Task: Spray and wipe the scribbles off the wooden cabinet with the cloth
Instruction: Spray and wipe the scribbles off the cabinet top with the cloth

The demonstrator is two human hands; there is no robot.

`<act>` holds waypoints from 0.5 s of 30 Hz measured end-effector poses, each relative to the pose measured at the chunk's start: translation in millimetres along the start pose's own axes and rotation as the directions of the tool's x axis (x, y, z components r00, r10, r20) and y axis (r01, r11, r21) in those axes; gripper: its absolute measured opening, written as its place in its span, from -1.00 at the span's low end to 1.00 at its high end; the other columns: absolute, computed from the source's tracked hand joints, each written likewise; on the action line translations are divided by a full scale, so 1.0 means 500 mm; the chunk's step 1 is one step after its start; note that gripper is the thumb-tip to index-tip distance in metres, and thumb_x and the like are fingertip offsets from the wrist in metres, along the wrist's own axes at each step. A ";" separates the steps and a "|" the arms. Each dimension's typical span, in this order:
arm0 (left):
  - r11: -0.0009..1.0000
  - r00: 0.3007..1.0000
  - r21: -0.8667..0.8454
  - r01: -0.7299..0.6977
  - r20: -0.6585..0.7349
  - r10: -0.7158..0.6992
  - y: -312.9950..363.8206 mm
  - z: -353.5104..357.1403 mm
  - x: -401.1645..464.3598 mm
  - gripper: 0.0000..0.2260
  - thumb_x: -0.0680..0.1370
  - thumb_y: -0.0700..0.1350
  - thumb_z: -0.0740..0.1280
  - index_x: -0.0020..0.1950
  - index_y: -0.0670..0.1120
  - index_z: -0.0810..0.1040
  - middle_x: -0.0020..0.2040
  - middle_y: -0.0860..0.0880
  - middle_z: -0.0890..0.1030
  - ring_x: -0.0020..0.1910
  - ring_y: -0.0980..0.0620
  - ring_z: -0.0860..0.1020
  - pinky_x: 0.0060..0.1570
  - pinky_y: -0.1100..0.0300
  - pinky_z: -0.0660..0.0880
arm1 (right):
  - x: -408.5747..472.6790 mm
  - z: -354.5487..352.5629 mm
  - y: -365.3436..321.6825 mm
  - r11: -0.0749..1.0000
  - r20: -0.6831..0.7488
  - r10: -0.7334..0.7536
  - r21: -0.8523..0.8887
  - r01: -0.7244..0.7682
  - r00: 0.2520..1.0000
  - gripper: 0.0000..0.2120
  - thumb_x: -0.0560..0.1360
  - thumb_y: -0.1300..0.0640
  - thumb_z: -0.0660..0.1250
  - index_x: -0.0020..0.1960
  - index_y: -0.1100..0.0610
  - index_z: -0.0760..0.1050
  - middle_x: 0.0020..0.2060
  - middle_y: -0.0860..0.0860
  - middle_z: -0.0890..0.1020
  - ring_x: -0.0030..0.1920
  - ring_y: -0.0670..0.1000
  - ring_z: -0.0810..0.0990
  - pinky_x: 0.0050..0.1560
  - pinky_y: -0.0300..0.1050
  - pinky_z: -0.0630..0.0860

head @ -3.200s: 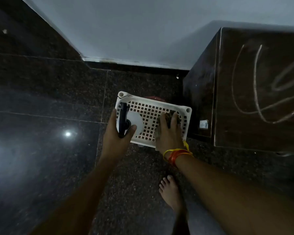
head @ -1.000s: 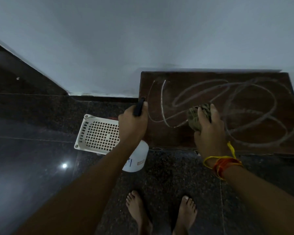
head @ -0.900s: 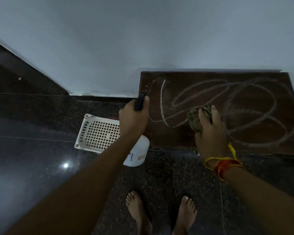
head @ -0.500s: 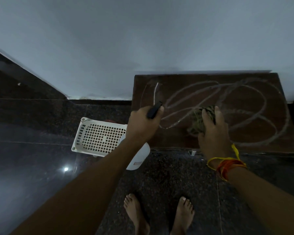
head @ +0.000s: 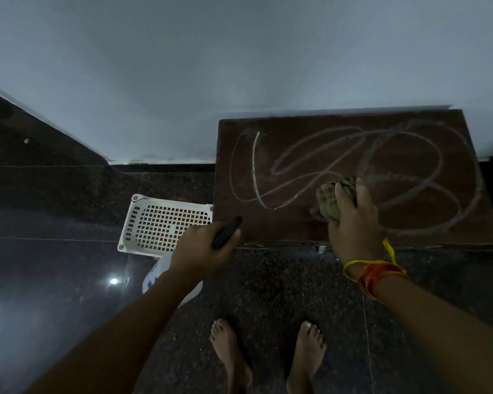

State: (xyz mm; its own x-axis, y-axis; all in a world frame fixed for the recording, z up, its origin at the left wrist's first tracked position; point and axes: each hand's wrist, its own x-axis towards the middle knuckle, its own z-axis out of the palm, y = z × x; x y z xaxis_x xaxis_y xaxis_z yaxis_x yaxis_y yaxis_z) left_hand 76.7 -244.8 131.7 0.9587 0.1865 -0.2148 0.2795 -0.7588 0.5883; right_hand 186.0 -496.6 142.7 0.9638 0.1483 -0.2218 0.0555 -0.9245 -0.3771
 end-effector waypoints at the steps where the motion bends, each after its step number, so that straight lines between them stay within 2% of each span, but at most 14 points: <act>1: 1.000 1.000 0.016 0.009 0.002 -0.009 -0.015 -0.006 -0.007 -0.66 0.52 0.21 0.24 -0.40 0.09 0.39 -0.52 0.08 0.47 -0.56 0.17 0.44 -0.50 0.29 0.26 | 0.000 0.002 -0.003 1.000 0.005 -0.002 0.001 0.002 1.000 -0.35 0.48 0.38 0.30 0.52 0.14 0.21 0.55 0.18 0.03 0.40 0.34 0.21 0.37 0.18 0.30; 4: 0.996 1.000 0.089 0.031 -0.002 -0.031 -0.057 -0.020 -0.028 -0.56 0.47 0.31 0.17 -0.38 -0.01 0.47 -0.50 0.02 0.51 -0.54 0.04 0.48 -0.51 0.16 0.35 | 0.002 0.003 -0.010 1.000 0.016 -0.013 -0.005 0.013 1.000 -0.34 0.47 0.37 0.31 0.52 0.14 0.20 0.55 0.18 0.02 0.42 0.34 0.18 0.40 0.19 0.28; 6: 0.992 0.998 0.118 0.041 0.032 -0.045 -0.076 -0.028 -0.038 -0.58 0.49 0.27 0.19 -0.33 -0.03 0.52 -0.47 0.00 0.54 -0.51 0.02 0.51 -0.48 0.10 0.44 | 0.001 0.001 -0.016 1.000 0.024 -0.023 -0.006 0.023 0.999 -0.33 0.48 0.36 0.32 0.53 0.14 0.19 0.55 0.18 0.01 0.44 0.34 0.17 0.41 0.19 0.28; 10: 0.982 0.990 0.186 0.025 0.130 -0.050 -0.083 -0.034 -0.053 -0.74 0.56 0.16 0.30 -0.23 0.03 0.53 -0.41 0.04 0.56 -0.46 0.07 0.54 -0.45 0.24 0.41 | -0.001 -0.006 -0.025 0.999 0.022 -0.040 -0.008 0.041 0.999 -0.34 0.49 0.35 0.31 0.53 0.13 0.19 0.55 0.18 0.01 0.44 0.34 0.17 0.40 0.22 0.29; 13: 0.982 0.992 0.188 -0.017 0.126 -0.007 -0.066 -0.022 -0.056 -0.67 0.51 0.27 0.19 -0.24 0.06 0.52 -0.41 0.04 0.57 -0.48 0.09 0.52 -0.46 0.23 0.38 | 0.000 -0.010 -0.024 0.999 0.007 -0.044 -0.008 0.044 0.999 -0.34 0.48 0.37 0.32 0.52 0.15 0.20 0.55 0.19 0.03 0.43 0.34 0.19 0.40 0.20 0.28; 15: 0.988 0.992 0.145 -0.050 0.125 0.032 -0.047 -0.006 -0.050 -0.55 0.47 0.35 0.12 -0.20 0.02 0.57 -0.41 0.02 0.58 -0.48 0.06 0.52 -0.46 0.18 0.42 | 0.001 -0.016 -0.019 0.999 0.000 -0.032 -0.008 0.032 0.999 -0.34 0.48 0.37 0.31 0.53 0.14 0.20 0.55 0.18 0.02 0.42 0.33 0.19 0.38 0.19 0.30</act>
State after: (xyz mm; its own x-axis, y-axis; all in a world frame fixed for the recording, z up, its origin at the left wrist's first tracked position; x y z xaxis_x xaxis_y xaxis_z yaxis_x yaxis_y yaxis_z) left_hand 46.5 -229.8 125.6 0.9529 0.0826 -0.2918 0.2203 -0.8498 0.4789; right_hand 188.1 -490.6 153.1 0.9614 0.1781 -0.2099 0.0886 -0.9222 -0.3766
